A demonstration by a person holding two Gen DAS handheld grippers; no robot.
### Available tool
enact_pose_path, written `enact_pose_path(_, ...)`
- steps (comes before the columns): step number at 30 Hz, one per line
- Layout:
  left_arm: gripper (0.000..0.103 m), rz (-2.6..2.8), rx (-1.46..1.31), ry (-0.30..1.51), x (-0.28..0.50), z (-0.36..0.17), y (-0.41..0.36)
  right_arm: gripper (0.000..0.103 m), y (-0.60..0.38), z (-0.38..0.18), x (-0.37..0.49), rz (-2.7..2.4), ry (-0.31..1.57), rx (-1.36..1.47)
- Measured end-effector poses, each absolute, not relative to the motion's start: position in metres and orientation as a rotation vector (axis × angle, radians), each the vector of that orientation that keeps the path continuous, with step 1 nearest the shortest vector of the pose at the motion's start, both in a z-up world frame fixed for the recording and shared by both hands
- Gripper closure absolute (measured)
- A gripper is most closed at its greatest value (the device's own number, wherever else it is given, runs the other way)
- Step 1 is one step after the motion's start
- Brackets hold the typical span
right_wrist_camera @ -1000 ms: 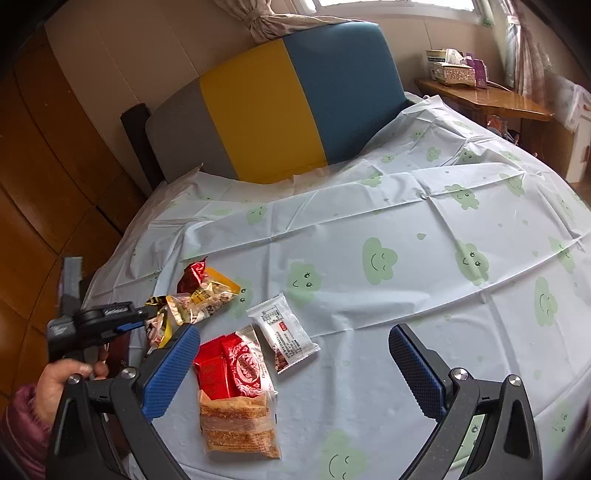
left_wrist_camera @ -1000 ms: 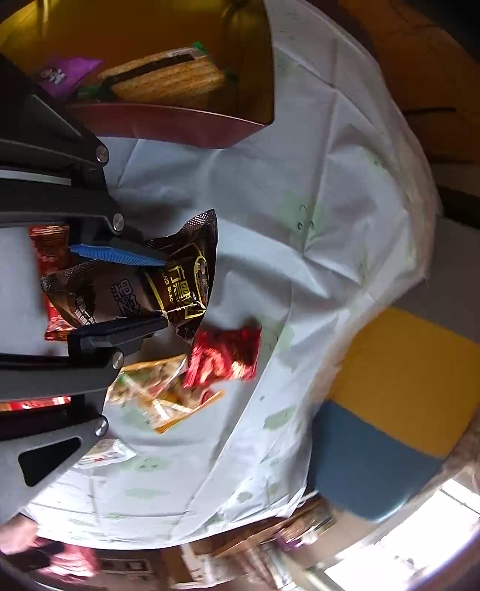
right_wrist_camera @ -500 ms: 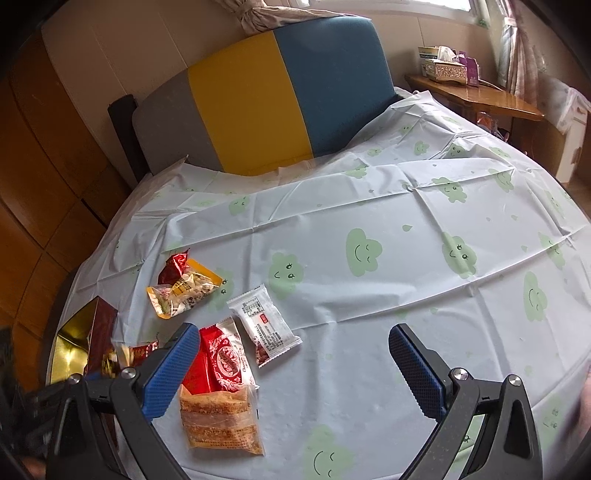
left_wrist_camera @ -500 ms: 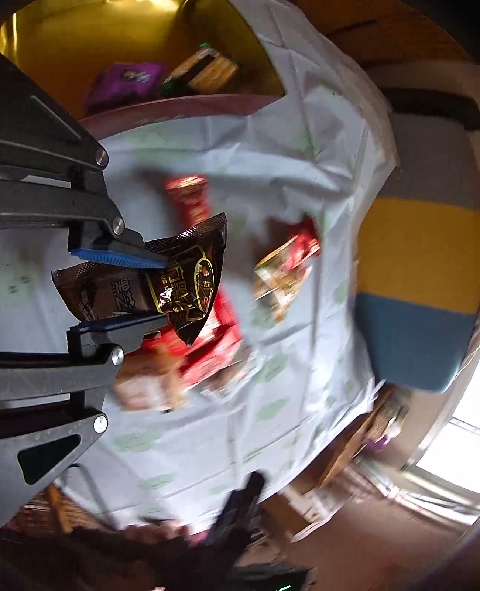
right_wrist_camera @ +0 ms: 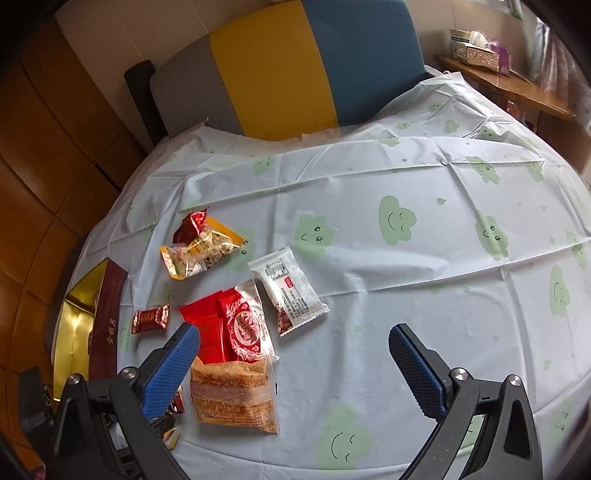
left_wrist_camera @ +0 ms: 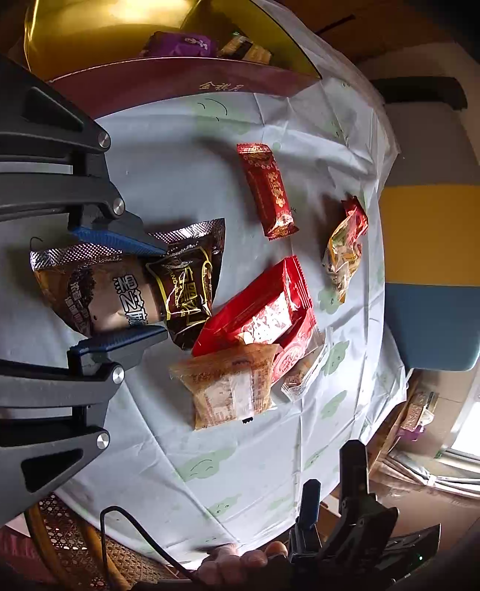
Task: Organize snacks
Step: 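Hold the brown packet up with the left gripper while the right grasps the white red-labelled packet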
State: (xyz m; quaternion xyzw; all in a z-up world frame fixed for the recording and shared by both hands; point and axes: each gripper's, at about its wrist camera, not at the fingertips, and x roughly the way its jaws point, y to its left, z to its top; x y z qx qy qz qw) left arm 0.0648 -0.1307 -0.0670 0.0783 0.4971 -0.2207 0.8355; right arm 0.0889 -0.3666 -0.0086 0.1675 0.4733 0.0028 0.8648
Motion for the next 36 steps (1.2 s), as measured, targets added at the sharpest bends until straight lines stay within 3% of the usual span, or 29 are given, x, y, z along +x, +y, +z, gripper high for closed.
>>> enact_pose_path(9, 0.054, -0.483, 0.062, 1.029, 0.062, -0.078, -0.110, 0.000, -0.374, -0.011, 0.090, -0.077, 0.989, 0.345)
enact_pose_path(14, 0.054, -0.491, 0.041, 1.008, 0.061, -0.080, -0.107, 0.002, -0.387, -0.017, 0.093, -0.104, 0.990, 0.432)
enact_pose_path(15, 0.054, -0.490, 0.042, 1.004, 0.060, -0.081, -0.107, 0.008, -0.387, -0.020, 0.095, -0.109, 1.002, 0.437)
enact_pose_path(16, 0.054, -0.489, 0.044, 1.002, 0.060, -0.081, -0.107, 0.022, -0.387, -0.023, 0.096, -0.123, 1.012, 0.434)
enact_pose_path(19, 0.054, -0.490, 0.047, 0.993, 0.058, -0.081, -0.108, 0.049, -0.385, -0.034, 0.101, -0.130, 1.061, 0.428)
enact_pose_path(21, 0.053, -0.490, 0.044, 0.990, 0.058, -0.082, -0.108, 0.057, -0.377, -0.040, 0.105, -0.069, 1.088, 0.430)
enact_pose_path(34, 0.052, -0.488, 0.058, 0.987, 0.057, -0.083, -0.109, 0.056, -0.331, -0.066, 0.158, 0.023, 1.155, 0.176)
enact_pose_path(36, 0.052, -0.492, 0.055, 0.989, 0.057, -0.083, -0.109, 0.052, -0.330, -0.071, 0.169, 0.030, 1.163, 0.166)
